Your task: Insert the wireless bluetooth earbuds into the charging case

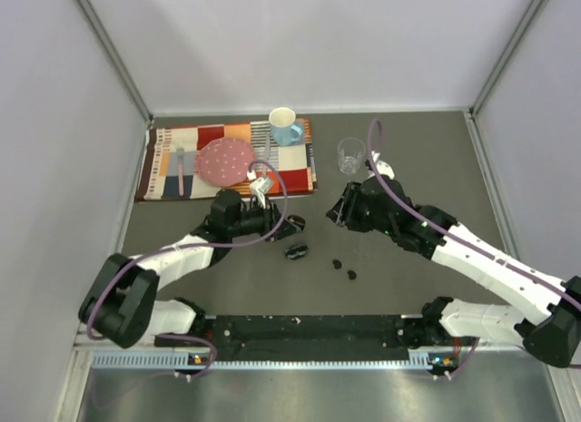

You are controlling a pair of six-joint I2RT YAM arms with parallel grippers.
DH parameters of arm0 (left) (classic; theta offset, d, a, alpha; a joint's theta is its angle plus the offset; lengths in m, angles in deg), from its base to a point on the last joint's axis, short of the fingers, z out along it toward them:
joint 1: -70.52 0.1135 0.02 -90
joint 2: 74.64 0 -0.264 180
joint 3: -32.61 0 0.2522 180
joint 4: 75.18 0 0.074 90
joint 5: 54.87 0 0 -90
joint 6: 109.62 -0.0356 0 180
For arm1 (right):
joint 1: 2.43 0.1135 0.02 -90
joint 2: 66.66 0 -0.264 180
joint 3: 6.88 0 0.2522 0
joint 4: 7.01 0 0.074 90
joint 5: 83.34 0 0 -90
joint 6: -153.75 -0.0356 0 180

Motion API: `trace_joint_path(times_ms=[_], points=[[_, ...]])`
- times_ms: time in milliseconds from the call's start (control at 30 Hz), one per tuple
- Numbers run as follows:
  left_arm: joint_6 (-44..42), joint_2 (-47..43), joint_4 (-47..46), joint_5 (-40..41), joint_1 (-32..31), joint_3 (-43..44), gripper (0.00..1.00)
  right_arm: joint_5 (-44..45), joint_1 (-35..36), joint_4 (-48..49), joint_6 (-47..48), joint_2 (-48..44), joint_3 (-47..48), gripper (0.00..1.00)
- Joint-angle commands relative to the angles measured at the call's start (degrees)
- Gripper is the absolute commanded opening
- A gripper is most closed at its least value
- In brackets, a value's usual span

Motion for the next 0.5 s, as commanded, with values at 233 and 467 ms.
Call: trace_joint_path(times_ms=[233, 467], points=[[12.3, 13.4, 10.4, 5.8, 2.8, 12.5, 0.00, -2.5, -0.2, 0.9, -2.8, -1.5, -3.6, 0.43], [15.4, 21.8, 13.3, 6.4, 4.1, 15.9, 0.00, -2.7, -0.2, 0.9, -3.1, -1.5, -3.9, 0.43]])
